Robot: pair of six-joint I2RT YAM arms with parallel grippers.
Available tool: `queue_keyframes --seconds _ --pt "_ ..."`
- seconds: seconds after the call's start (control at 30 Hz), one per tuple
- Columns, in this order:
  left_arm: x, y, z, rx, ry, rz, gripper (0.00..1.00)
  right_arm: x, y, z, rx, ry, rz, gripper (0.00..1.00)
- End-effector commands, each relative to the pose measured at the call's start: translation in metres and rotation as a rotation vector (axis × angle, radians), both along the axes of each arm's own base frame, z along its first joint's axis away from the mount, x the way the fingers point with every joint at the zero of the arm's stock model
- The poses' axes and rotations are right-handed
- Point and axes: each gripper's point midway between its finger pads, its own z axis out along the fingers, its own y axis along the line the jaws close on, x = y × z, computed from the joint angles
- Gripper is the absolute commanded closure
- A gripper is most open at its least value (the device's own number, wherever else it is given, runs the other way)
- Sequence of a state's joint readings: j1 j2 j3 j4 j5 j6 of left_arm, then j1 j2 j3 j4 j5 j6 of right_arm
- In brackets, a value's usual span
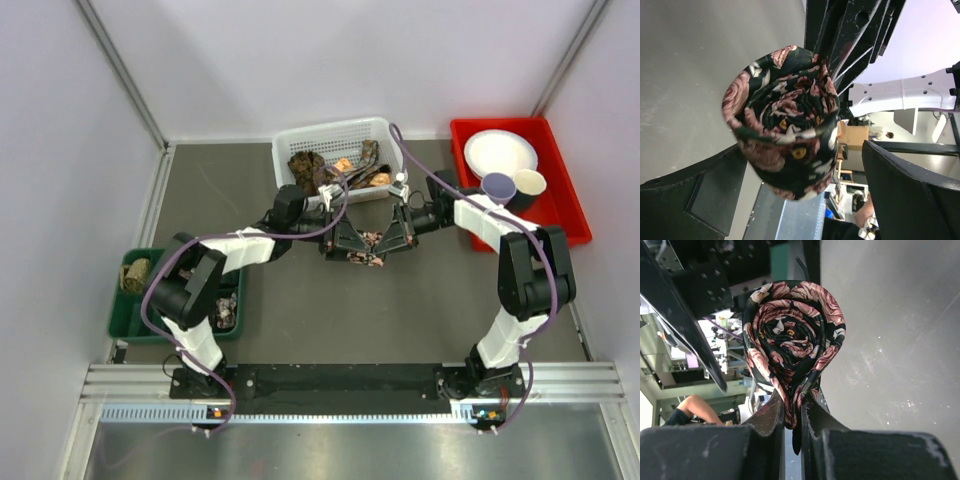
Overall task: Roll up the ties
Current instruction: Pick up the tie at the center of the board.
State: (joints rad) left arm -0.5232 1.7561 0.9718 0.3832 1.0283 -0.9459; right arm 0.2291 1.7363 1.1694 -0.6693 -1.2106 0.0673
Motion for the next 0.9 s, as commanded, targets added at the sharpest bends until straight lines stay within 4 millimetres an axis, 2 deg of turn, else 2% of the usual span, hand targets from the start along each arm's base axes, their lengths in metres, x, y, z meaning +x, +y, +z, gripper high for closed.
queue_keyframes --seconds 0.0,0.1,0.13,0.17,0.27,0.47,0.6,0.7,0.8,0.87 --pt "-0.0033 -0.0097 0.0101 -0.057 -0.02 -0.028 0.01 -0.0062 0.0084 0.0237 0.064 -0.073 0.034 1.0" --pt "-0.0028 -0.0121 0.0125 -0.077 -0.016 -0.027 0.08 -0.0081 0.0099 0.0245 0.066 -0.074 0.042 1.0" --pt "-0.0023 -0.0127 0.0138 -0.087 -0.016 -0.026 0.12 -0.0089 0.0102 0.0237 0.065 -0.07 0.043 1.0" --pt "-0.0031 -0.0128 0.0148 -0.095 0.012 -0.023 0.22 -0.0103 0.0104 0.0235 0.065 -0.066 0.045 1.0" --pt "-0.003 -0.0143 0.017 -0.119 0.02 -0.022 0.3 -0.0104 0.0108 0.0238 0.064 -0.068 0.046 1.0" --pt "-0.0022 -0.014 0.0147 -0.119 0.031 -0.016 0.34 -0.0131 0.0105 0.0233 0.063 -0.058 0.052 1.0" --pt "-0.0021 -0.0146 0.0162 -0.131 0.034 -0.01 0.28 -0.0145 0.0104 0.0224 0.06 -0.055 0.055 1.0" --pt "0.0002 -0.0159 0.0167 -0.132 0.036 -0.006 0.27 -0.0149 0.0111 0.0218 0.059 -0.057 0.059 1.0" --pt "0.0012 -0.0165 0.0161 -0.131 0.048 -0.003 0.33 -0.0141 0.0121 0.0223 0.055 -0.059 0.06 1.0" --pt "0.0002 -0.0161 0.0151 -0.131 0.053 -0.005 0.43 -0.013 0.013 0.0232 0.057 -0.06 0.062 1.0"
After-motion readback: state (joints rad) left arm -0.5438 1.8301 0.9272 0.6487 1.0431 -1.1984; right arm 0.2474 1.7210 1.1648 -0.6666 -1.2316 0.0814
